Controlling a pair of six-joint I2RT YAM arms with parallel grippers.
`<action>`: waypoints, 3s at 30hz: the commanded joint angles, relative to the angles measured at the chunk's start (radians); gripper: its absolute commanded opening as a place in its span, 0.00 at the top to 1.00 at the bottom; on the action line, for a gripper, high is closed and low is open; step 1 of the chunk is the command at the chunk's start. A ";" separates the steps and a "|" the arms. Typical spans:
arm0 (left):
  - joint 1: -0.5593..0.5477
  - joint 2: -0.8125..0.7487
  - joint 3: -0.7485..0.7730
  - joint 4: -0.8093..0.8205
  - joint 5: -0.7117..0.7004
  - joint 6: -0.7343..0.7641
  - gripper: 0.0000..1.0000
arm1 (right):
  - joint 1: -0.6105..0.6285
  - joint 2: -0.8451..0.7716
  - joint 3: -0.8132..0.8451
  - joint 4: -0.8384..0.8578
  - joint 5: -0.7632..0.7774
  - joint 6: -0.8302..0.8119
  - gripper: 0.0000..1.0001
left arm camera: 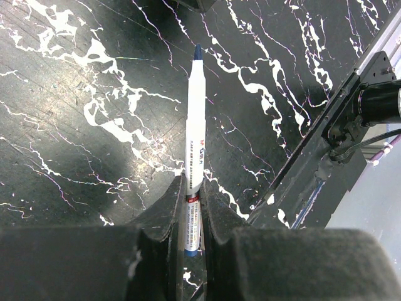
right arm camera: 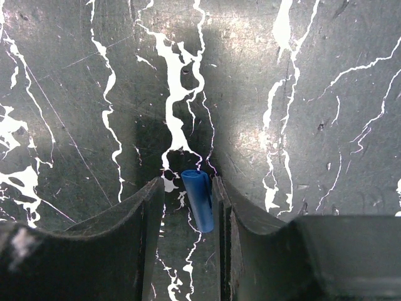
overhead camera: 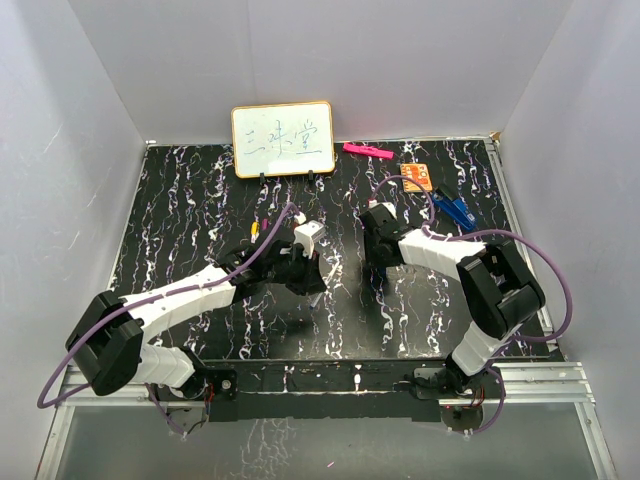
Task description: Insert the pens into the pen caps
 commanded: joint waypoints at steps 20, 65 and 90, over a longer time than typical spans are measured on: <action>-0.004 -0.030 -0.021 0.023 -0.025 -0.031 1.00 | -0.002 -0.005 -0.026 -0.129 -0.017 0.068 1.00; -0.015 -0.028 -0.212 0.658 -0.034 -0.228 1.00 | 0.023 -0.613 -0.466 1.088 -0.291 0.305 1.00; -0.016 -0.058 -0.215 0.674 -0.054 -0.224 1.00 | 0.037 -0.584 -0.469 1.096 -0.299 0.311 1.00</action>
